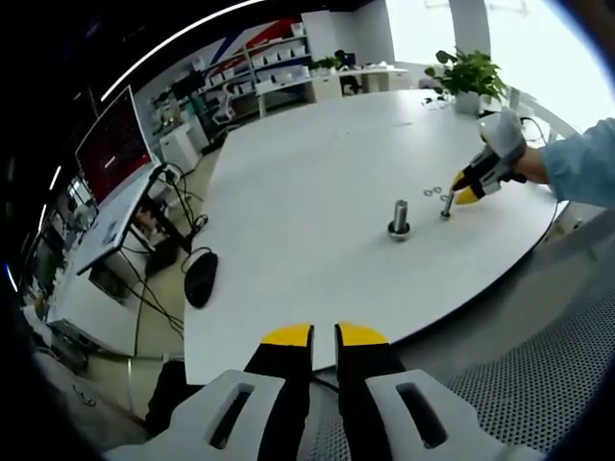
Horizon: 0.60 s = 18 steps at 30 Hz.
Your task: Place the washer onto the threaded stud by aligning its center hole with the stud, sliding it down to the base, and recovering from edge contact or off-axis alignment until the washer reaches the visible bottom stop.
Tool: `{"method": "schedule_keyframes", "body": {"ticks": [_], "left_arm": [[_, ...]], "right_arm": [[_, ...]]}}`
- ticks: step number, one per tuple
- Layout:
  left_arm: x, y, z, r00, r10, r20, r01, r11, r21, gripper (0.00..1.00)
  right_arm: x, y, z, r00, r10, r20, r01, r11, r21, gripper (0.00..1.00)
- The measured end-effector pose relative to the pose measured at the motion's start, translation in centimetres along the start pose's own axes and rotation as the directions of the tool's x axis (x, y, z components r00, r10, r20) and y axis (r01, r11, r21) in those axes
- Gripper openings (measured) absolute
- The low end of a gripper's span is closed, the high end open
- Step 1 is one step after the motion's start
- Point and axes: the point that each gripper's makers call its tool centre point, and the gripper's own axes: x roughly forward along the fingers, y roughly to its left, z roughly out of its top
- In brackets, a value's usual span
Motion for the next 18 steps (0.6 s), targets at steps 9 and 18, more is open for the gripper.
{"method": "schedule_keyframes", "body": {"ticks": [9, 18], "left_arm": [[0.0, -0.1, -0.1, 1.0, -0.005, -0.009, 0.005, 1.0, -0.001, 0.03], [0.1, -0.1, -0.3, 1.0, -0.008, -0.021, 0.008, 1.0, -0.002, 0.02]], "right_arm": [[0.9, -0.4, -0.4, 1.0, -0.007, -0.03, 0.006, 1.0, -0.022, 0.22], [1.7, -0.5, 0.3, 1.0, 0.001, 0.005, -0.001, 1.0, -0.01, 0.21]]}}
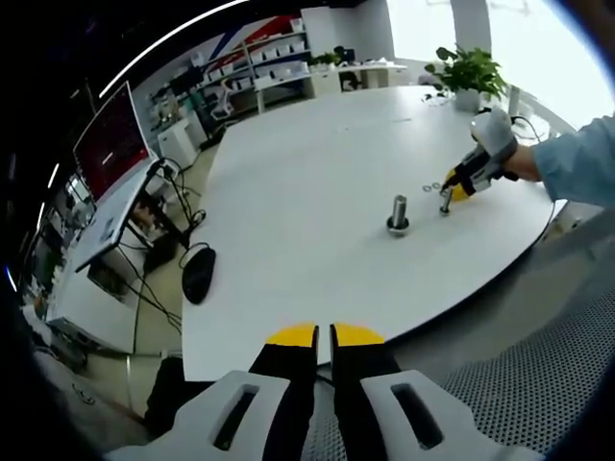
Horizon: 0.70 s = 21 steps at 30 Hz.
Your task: Place the washer onto the threaded stud by aligning its center hole with the stud, sliding it down to the base, and recovering from edge contact or off-axis alignment until the washer reaches the visible bottom stop.
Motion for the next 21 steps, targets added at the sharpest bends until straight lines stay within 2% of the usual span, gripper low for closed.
{"method": "schedule_keyframes", "body": {"ticks": [5, 19, 21], "left_arm": [[0.0, 0.01, -0.08, 1.0, 0.0, -0.004, 0.0, 1.0, 0.0, 0.02], [0.01, -0.03, -0.13, 1.0, -0.001, -0.009, 0.001, 1.0, 0.001, 0.02], [-0.02, -0.03, -0.11, 1.0, 0.0, -0.007, 0.0, 1.0, 0.0, 0.01]], "right_arm": [[-0.05, -0.28, -0.07, 1.0, -0.006, 0.006, 0.006, 1.0, 0.015, 0.15], [-0.34, -0.2, -0.29, 1.0, -0.015, 0.014, 0.015, 1.0, 0.009, 0.15], [-0.6, -0.62, -0.45, 0.999, -0.051, 0.003, 0.051, 0.998, -0.019, 0.14]]}}
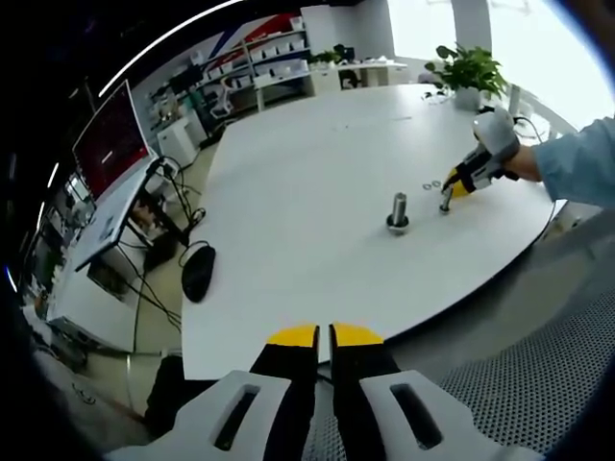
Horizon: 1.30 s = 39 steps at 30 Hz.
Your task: Place the washer onto the threaded stud by aligning its center hole with the stud, sliding it down to the base, and recovering from edge contact or off-axis alignment until the washer reaches the visible bottom stop.
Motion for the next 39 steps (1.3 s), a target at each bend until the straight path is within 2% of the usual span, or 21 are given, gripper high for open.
{"method": "schedule_keyframes", "body": {"ticks": [1, 9, 10, 11, 12, 13, 15, 16, 17, 18, 21, 24, 26, 31, 39], "left_arm": [[0.0, 0.1, 0.1, 1.0, 0.003, 0.005, -0.003, 1.0, -0.005, 0.01], [0.0, 0.0, -0.1, 1.0, -0.001, -0.005, 0.001, 1.0, -0.002, 0.01], [0.0, 0.0, -0.1, 1.0, -0.001, -0.005, 0.001, 1.0, -0.002, 0.01], [0.0, 0.0, -0.1, 1.0, -0.001, -0.006, 0.001, 1.0, -0.001, 0.01], [0.1, 0.0, -0.1, 1.0, -0.002, -0.007, 0.002, 1.0, 0.0, 0.01], [0.1, 0.0, -0.1, 1.0, -0.003, -0.008, 0.003, 1.0, 0.001, 0.01], [0.1, 0.0, -0.2, 1.0, -0.004, -0.01, 0.004, 1.0, 0.003, 0.01], [0.1, 0.0, -0.1, 1.0, -0.004, -0.009, 0.004, 1.0, 0.003, 0.01], [0.1, 0.0, -0.1, 1.0, -0.004, -0.009, 0.004, 1.0, 0.003, 0.01], [0.1, 0.0, -0.1, 1.0, -0.003, -0.007, 0.003, 1.0, 0.003, 0.01], [0.1, 0.0, -0.1, 1.0, -0.003, -0.006, 0.003, 1.0, 0.004, 0.01], [0.1, 0.0, 0.0, 1.0, -0.004, -0.003, 0.004, 1.0, 0.002, 0.01], [0.1, 0.0, 0.0, 1.0, -0.004, -0.002, 0.004, 1.0, 0.002, 0.01], [0.1, 0.0, 0.0, 1.0, -0.004, 0.0, 0.004, 1.0, 0.002, 0.01], [0.1, 0.0, 0.0, 1.0, -0.003, -0.001, 0.003, 1.0, 0.004, 0.01]], "right_arm": [[-0.1, -0.2, -0.1, 1.0, -0.021, 0.001, 0.021, 1.0, -0.014, 0.14], [-0.6, 0.3, 0.0, 0.999, 0.012, 0.038, -0.014, 0.998, 0.058, 0.14], [-0.7, 0.2, 0.0, 0.999, 0.01, 0.037, -0.013, 0.998, 0.056, 0.13], [-0.7, 0.2, 0.1, 0.999, 0.01, 0.037, -0.012, 0.999, 0.053, 0.07], [-0.9, 0.3, 0.4, 0.998, 0.034, 0.045, -0.034, 0.999, 0.0, 0.02], [-1.0, 0.4, 0.2, 0.999, 0.015, 0.037, -0.017, 0.999, 0.051, 0.03], [-0.8, 0.5, 0.2, 0.999, 0.036, 0.033, -0.037, 0.999, 0.036, 0.03], [-0.6, 0.8, -0.5, 0.998, 0.056, -0.007, -0.056, 0.998, -0.001, 0.03], [-0.5, 0.8, -0.7, 0.998, 0.052, -0.016, -0.053, 0.998, -0.027, 0.03], [-0.6, 0.8, -0.5, 0.999, 0.042, -0.001, -0.042, 0.999, -0.024, 0.03], [-1.4, 0.5, 0.2, 0.998, 0.041, 0.036, -0.041, 0.999, -0.005, 0.03], [-2.4, -0.4, 0.2, 0.999, 0.021, 0.044, -0.021, 1.0, -0.005, 0.03], [-3.2, -1.1, 0.6, 0.997, 0.011, 0.076, -0.014, 0.999, 0.036, 0.03], [-5.1, -2.3, 0.8, 0.994, -0.014, 0.106, 0.006, 0.997, 0.074, 0.04], [-6.7, -2.8, 0.0, 0.993, -0.024, 0.117, 0.01, 0.992, 0.122, 0.07]]}}
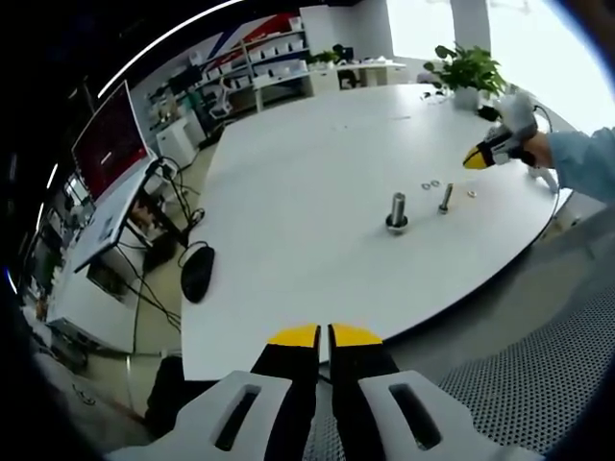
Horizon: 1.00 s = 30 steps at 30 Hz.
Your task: Place the washer onto the threaded stud by aligning its center hole with the stud, sliding it down to the base, and recovering from edge contact or off-axis alignment until the washer reaches the visible bottom stop.
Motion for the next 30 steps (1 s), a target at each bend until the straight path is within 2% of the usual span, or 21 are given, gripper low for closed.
{"method": "schedule_keyframes", "body": {"ticks": [5, 16, 28, 30], "left_arm": [[0.0, 0.0, 0.0, 1.0, 0.001, 0.0, -0.001, 1.0, 0.001, 0.01], [-0.1, 0.0, 0.0, 1.0, 0.003, 0.001, -0.003, 1.0, 0.003, 0.01], [-0.1, 0.0, 0.0, 1.0, 0.003, 0.002, -0.003, 1.0, 0.0, 0.01], [-0.1, 0.0, 0.0, 1.0, 0.003, 0.003, -0.003, 1.0, 0.0, 0.01]], "right_arm": [[-0.1, 1.0, -1.6, 0.999, 0.018, -0.046, -0.019, 1.0, -0.022, 0.11], [0.7, 1.9, -4.3, 0.99, 0.063, -0.128, -0.063, 0.998, 0.0, 0.19], [1.5, 2.1, -5.9, 0.983, 0.053, -0.174, -0.056, 0.998, -0.013, 0.2], [1.6, 1.9, -5.8, 0.986, 0.041, -0.161, -0.045, 0.999, -0.023, 0.2]]}}
